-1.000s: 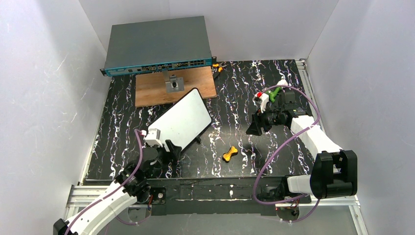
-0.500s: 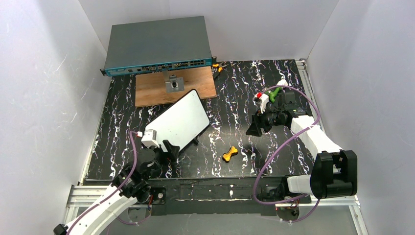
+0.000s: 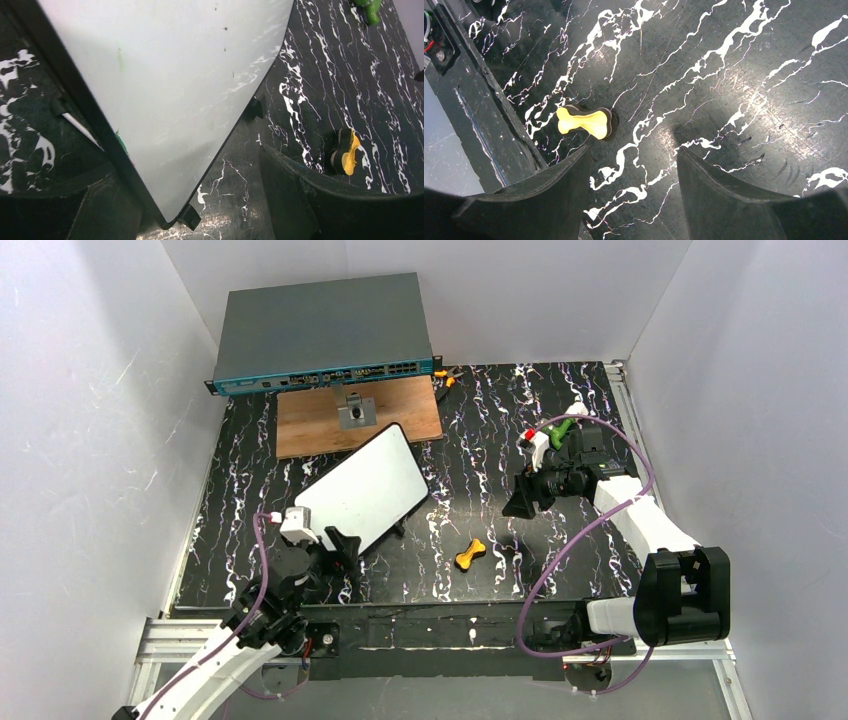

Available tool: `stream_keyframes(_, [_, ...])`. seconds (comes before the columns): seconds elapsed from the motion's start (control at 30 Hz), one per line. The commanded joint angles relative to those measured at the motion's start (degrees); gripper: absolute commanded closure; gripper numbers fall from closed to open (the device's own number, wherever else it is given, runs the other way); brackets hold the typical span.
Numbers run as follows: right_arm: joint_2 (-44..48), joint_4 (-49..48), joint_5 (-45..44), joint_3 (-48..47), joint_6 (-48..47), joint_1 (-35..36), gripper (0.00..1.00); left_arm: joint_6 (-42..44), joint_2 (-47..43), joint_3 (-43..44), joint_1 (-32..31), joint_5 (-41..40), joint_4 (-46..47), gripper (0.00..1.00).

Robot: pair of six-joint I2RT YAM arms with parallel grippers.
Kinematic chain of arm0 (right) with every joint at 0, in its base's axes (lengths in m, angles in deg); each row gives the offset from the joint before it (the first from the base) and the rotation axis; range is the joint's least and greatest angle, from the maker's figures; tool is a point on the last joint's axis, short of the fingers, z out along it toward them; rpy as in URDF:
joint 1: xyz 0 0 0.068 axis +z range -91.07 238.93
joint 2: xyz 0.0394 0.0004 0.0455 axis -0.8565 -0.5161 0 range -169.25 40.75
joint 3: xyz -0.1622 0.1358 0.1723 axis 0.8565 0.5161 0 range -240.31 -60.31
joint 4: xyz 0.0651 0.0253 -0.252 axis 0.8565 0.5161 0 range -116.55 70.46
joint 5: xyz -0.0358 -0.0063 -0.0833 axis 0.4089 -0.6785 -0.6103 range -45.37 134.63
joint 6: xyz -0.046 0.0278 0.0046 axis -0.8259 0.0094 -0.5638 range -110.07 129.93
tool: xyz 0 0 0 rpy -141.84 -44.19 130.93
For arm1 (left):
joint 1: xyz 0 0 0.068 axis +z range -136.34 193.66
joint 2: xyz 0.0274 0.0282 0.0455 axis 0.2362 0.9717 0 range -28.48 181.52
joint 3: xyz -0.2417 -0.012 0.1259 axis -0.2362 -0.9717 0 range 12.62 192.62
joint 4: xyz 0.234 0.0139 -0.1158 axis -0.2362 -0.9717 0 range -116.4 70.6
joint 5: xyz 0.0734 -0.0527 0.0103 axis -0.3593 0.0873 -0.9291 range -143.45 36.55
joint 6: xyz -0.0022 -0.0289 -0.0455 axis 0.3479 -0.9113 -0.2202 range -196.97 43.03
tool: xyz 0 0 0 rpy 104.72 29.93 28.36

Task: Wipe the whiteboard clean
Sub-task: Adjust the whiteboard for the whiteboard stand.

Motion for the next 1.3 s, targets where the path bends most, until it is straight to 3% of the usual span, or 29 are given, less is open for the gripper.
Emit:
stream_keyframes(0.0, [1.4,0.2,1.7,-0.3,-0.7,0.0,0.3,-2.8,-2.1,4.2,0.2,-7.3,-7.2,0.24])
stream_keyframes(0.6, [2.1,0.3,1.9,-0.4,-0.8,0.0,0.28,-14.5,0.3,8.0,0.2,-12.1,-20.3,0.19])
stream_keyframes(0.8, [2.3,0.3,2.0,-0.3,-0.9,0.0,0.28,-10.3,-7.4,8.5,0.2,-11.2,-21.0,0.18])
stream_keyframes(1.0, [2.1,0.4,2.6,-0.3,-0.9,0.1,0.28,-14.6,-11.2,10.1,0.3,-16.2,-27.6,0.2])
stream_keyframes(1.03, [2.0,0.4,2.6,-0.4,-0.9,0.1,0.28,-15.3,-10.7,10.4,0.2,-17.0,-28.5,0.16])
stream_keyframes(1.07, [1.9,0.4,2.7,-0.4,-0.9,0.1,0.28,-16.5,-10.0,11.1,0.2,-18.0,-29.3,0.05])
stream_keyframes(1.1, [1.8,0.4,2.8,-0.3,-1.1,0.3,0.27,-17.8,-9.0,11.7,0.2,-19.0,-30.3,0.02])
stream_keyframes(1.27, [1.5,0.6,2.5,-0.6,-1.5,1.0,0.26,-19.0,-4.2,14.8,0.2,-21.4,-32.4,0.02])
